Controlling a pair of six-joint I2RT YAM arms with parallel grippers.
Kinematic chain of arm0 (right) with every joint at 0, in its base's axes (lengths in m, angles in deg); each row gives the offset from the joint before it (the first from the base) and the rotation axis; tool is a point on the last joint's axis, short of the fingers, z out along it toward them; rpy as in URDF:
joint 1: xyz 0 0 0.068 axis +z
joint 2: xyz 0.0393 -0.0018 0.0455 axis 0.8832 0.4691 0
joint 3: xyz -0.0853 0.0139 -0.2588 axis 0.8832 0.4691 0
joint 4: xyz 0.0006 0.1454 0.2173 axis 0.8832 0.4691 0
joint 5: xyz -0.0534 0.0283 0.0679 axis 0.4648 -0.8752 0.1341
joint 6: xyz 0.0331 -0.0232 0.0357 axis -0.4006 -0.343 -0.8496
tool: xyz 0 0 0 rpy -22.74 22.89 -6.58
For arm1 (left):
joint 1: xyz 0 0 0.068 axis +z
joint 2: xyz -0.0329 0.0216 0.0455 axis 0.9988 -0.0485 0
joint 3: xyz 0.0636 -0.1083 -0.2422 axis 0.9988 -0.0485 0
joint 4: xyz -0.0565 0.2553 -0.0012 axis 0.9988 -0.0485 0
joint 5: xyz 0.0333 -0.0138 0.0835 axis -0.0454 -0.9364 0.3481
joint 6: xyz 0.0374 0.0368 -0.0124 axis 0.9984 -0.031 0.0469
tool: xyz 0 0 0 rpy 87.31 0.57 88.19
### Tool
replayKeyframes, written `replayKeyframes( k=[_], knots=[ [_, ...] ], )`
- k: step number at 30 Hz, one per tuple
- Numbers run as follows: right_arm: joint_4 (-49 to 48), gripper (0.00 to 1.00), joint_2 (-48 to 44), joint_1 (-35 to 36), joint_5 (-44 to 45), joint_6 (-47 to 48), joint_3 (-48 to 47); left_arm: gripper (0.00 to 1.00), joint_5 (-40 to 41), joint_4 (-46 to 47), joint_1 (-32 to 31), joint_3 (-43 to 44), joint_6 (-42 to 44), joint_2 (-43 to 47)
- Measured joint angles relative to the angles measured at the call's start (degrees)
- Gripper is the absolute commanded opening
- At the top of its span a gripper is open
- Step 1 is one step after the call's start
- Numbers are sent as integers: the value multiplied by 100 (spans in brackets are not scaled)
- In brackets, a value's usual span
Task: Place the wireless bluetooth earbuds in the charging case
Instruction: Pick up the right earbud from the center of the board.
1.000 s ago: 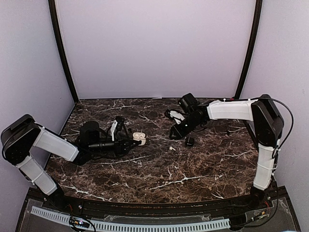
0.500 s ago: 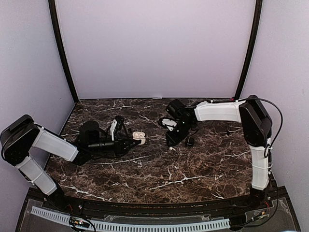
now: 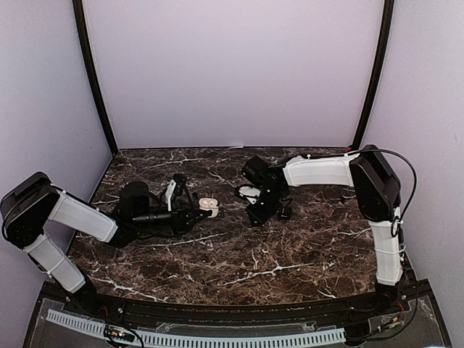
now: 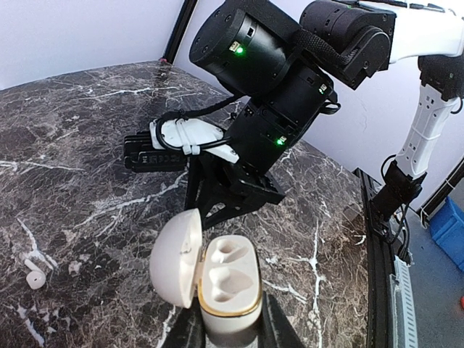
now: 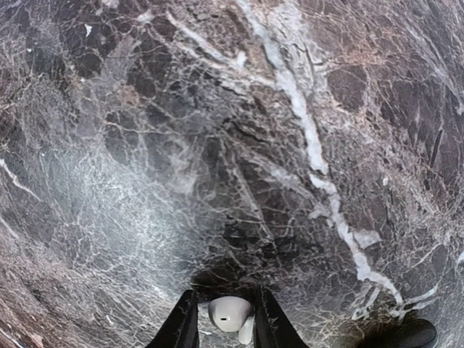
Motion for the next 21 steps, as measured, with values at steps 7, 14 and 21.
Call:
replayKeyframes(
  k=[7, 14, 21],
  knots=[
    [74, 21, 13, 26, 46, 33, -33, 11, -22, -46, 0, 0, 2, 0],
    [79, 13, 0, 33, 87, 96, -28, 11, -90, -76, 0, 0, 0, -2],
    [9, 12, -79, 48, 83, 101, 83, 11, -125, -79, 0, 0, 0, -2]
  ],
)
